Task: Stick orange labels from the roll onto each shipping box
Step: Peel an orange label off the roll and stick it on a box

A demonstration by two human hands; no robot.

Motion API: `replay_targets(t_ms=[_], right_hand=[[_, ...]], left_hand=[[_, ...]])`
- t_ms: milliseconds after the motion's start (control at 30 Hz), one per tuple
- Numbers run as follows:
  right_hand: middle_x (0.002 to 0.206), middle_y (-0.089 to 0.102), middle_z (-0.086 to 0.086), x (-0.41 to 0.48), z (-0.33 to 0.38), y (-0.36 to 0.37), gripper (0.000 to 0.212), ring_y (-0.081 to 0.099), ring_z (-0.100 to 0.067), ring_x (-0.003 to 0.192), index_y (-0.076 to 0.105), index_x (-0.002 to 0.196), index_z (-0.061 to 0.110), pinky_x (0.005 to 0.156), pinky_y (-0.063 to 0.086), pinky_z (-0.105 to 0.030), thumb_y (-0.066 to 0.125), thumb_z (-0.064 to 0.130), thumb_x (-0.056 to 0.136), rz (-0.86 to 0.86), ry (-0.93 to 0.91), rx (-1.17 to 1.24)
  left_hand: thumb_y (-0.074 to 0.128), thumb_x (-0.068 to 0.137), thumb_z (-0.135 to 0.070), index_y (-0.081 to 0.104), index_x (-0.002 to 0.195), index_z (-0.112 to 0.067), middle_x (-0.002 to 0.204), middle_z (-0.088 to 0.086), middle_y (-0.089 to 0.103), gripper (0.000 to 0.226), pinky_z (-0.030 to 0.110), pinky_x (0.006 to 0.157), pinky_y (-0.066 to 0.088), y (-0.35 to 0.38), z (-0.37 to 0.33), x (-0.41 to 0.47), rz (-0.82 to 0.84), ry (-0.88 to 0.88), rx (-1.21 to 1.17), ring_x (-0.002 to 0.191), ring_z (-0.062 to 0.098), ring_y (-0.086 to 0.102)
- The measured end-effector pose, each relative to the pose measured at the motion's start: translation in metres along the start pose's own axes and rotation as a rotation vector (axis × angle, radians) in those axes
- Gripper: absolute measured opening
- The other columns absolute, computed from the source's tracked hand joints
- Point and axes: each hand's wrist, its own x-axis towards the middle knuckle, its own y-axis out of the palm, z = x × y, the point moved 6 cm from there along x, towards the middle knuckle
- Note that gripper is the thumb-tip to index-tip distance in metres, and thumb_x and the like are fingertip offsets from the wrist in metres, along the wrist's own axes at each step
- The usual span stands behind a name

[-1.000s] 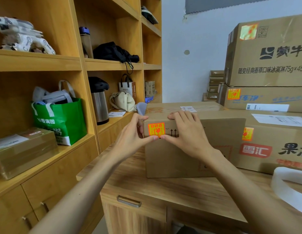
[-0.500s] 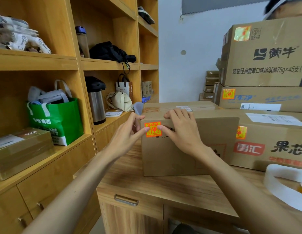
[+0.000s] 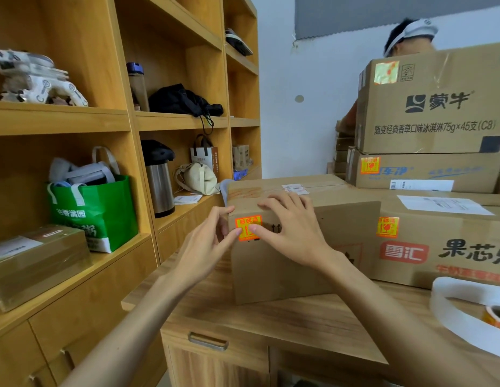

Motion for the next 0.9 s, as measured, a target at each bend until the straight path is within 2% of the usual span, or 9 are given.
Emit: replay_targets(t_ms=[167, 267, 367, 467, 533, 600, 667, 733, 900], right_hand=[[0.13, 0.052, 0.016, -0.001, 0.006, 0.001, 0.062, 0.04, -0.006, 0.129, 0.058, 0.128, 0.033, 0.116, 0.022, -0.042, 0.048, 0.075, 0.083, 0.041, 0.037, 0.156], [0.126, 0.054, 0.017, 0.002, 0.012, 0.0, 0.071, 0.043, -0.003, 0.125, 0.053, 0.118, 0.028, 0.12, 0.012, -0.047, 0.045, 0.085, 0.077, 0.097, 0.086, 0.141], [0.119, 0.059, 0.011, 0.007, 0.021, -0.003, 0.081, 0.051, -0.009, 0.116, 0.05, 0.113, 0.023, 0.121, 0.011, -0.048, 0.039, 0.092, 0.073, 0.11, 0.108, 0.046], [0.121, 0.058, 0.009, 0.007, 0.023, -0.001, 0.084, 0.051, -0.012, 0.117, 0.049, 0.116, 0.021, 0.119, 0.013, -0.049, 0.037, 0.092, 0.074, 0.112, 0.127, -0.009], [0.124, 0.057, 0.009, 0.007, 0.021, 0.0, 0.077, 0.049, -0.012, 0.119, 0.049, 0.115, 0.022, 0.118, 0.015, -0.049, 0.04, 0.088, 0.076, 0.118, 0.128, -0.008], [0.132, 0.054, 0.008, 0.007, 0.016, -0.003, 0.075, 0.045, -0.013, 0.125, 0.052, 0.116, 0.023, 0.118, 0.017, -0.049, 0.04, 0.086, 0.078, 0.122, 0.107, -0.028], [0.142, 0.048, 0.006, 0.006, 0.007, -0.011, 0.074, 0.038, -0.014, 0.133, 0.055, 0.121, 0.026, 0.118, 0.019, -0.048, 0.04, 0.085, 0.079, 0.125, 0.098, -0.048], [0.149, 0.043, 0.006, 0.0, -0.008, -0.02, 0.073, 0.033, -0.015, 0.137, 0.057, 0.127, 0.03, 0.116, 0.019, -0.046, 0.041, 0.084, 0.08, 0.145, 0.112, -0.041], [0.151, 0.043, 0.007, -0.016, -0.05, -0.041, 0.074, 0.033, -0.014, 0.14, 0.049, 0.143, 0.037, 0.118, 0.023, -0.044, 0.051, 0.078, 0.081, 0.262, 0.184, 0.111]], left_hand=[[0.038, 0.105, -0.051, 0.048, 0.136, -0.036, 0.101, -0.02, 0.062, 0.036, 0.032, 0.069, 0.052, -0.011, -0.016, -0.017, -0.052, 0.048, 0.047, 0.08, 0.002, 0.062], [0.036, 0.106, -0.044, 0.06, 0.127, -0.031, 0.101, -0.03, 0.062, 0.034, 0.024, 0.072, 0.047, -0.018, -0.023, -0.009, -0.073, 0.072, -0.043, 0.088, 0.0, 0.062], [0.044, 0.108, -0.03, 0.065, 0.12, -0.024, 0.105, -0.015, 0.062, 0.025, 0.034, 0.08, 0.052, -0.031, -0.007, 0.016, -0.249, -0.046, -0.06, 0.096, 0.004, 0.059], [0.049, 0.105, -0.033, 0.052, 0.142, -0.029, 0.134, 0.002, 0.047, 0.037, 0.036, 0.109, 0.041, -0.038, 0.028, 0.041, -0.293, -0.309, -0.008, 0.125, 0.015, 0.048], [0.048, 0.105, -0.04, 0.034, 0.156, -0.033, 0.157, 0.005, 0.031, 0.053, 0.036, 0.115, 0.026, -0.035, 0.049, 0.052, -0.196, -0.445, -0.07, 0.145, 0.021, 0.032], [0.044, 0.105, -0.05, 0.022, 0.16, -0.038, 0.166, 0.003, 0.023, 0.06, 0.045, 0.12, 0.023, -0.031, 0.067, 0.056, -0.085, -0.521, -0.16, 0.151, 0.023, 0.024], [0.043, 0.102, -0.059, 0.024, 0.158, -0.043, 0.165, 0.001, 0.029, 0.061, 0.052, 0.122, 0.024, -0.027, 0.076, 0.054, -0.007, -0.532, -0.238, 0.151, 0.024, 0.026], [0.045, 0.102, -0.058, 0.038, 0.153, -0.041, 0.157, -0.004, 0.04, 0.055, 0.052, 0.12, 0.031, -0.022, 0.073, 0.05, 0.041, -0.493, -0.318, 0.146, 0.021, 0.035], [0.059, 0.094, -0.054, 0.061, 0.135, -0.037, 0.136, -0.01, 0.058, 0.044, 0.034, 0.097, 0.051, -0.013, 0.046, 0.04, 0.066, -0.359, -0.375, 0.125, 0.011, 0.054]])
